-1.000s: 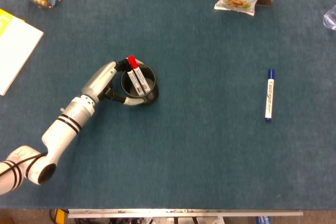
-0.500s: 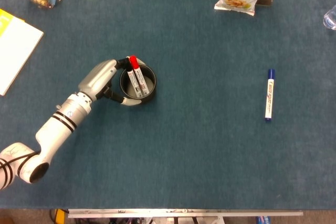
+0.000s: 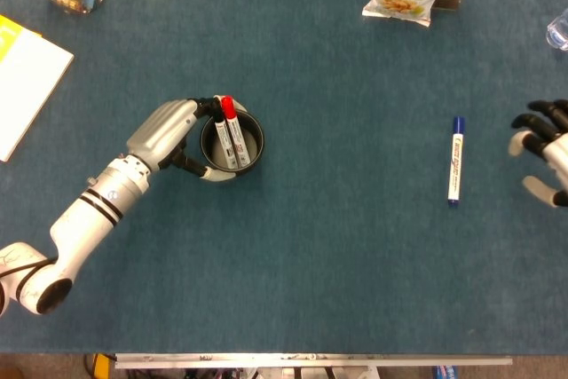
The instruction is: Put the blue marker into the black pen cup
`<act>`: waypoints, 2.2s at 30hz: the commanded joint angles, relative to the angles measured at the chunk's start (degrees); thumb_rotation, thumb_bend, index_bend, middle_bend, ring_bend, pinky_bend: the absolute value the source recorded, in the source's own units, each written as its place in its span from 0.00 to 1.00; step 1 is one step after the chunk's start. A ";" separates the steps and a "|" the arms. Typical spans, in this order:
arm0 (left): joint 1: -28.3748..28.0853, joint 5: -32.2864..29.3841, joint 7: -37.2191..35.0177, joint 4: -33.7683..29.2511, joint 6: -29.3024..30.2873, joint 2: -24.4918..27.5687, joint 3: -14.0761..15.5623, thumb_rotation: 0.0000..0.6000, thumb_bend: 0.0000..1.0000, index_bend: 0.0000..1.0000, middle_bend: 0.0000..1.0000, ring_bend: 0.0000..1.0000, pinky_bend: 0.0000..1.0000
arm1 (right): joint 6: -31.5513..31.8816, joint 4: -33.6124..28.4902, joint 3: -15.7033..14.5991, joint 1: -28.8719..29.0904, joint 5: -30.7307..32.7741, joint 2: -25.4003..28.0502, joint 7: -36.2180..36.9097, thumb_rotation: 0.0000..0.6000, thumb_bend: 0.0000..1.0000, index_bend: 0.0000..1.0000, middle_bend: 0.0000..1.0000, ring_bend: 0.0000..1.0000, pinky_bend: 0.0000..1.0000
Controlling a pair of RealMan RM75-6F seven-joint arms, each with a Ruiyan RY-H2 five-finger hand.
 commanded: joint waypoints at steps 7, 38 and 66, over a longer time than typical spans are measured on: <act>0.44 -0.07 1.77 -2.61 0.88 1.91 0.18 1.00 0.09 0.32 0.39 0.35 0.28 | -1.27 7.05 -0.90 2.68 -1.38 -7.77 -4.98 1.00 0.19 0.47 0.32 0.11 0.03; 1.18 0.05 2.65 -5.65 1.37 4.38 0.84 1.00 0.09 0.32 0.39 0.35 0.28 | 0.46 27.15 -5.65 5.25 -3.04 -24.20 -3.09 1.00 0.18 0.52 0.10 0.00 0.00; 1.56 -0.22 2.08 -5.51 1.74 5.02 0.59 1.00 0.09 0.32 0.39 0.35 0.28 | -6.63 27.92 -5.38 9.19 1.95 -26.27 -7.02 1.00 0.29 0.60 0.10 0.00 0.00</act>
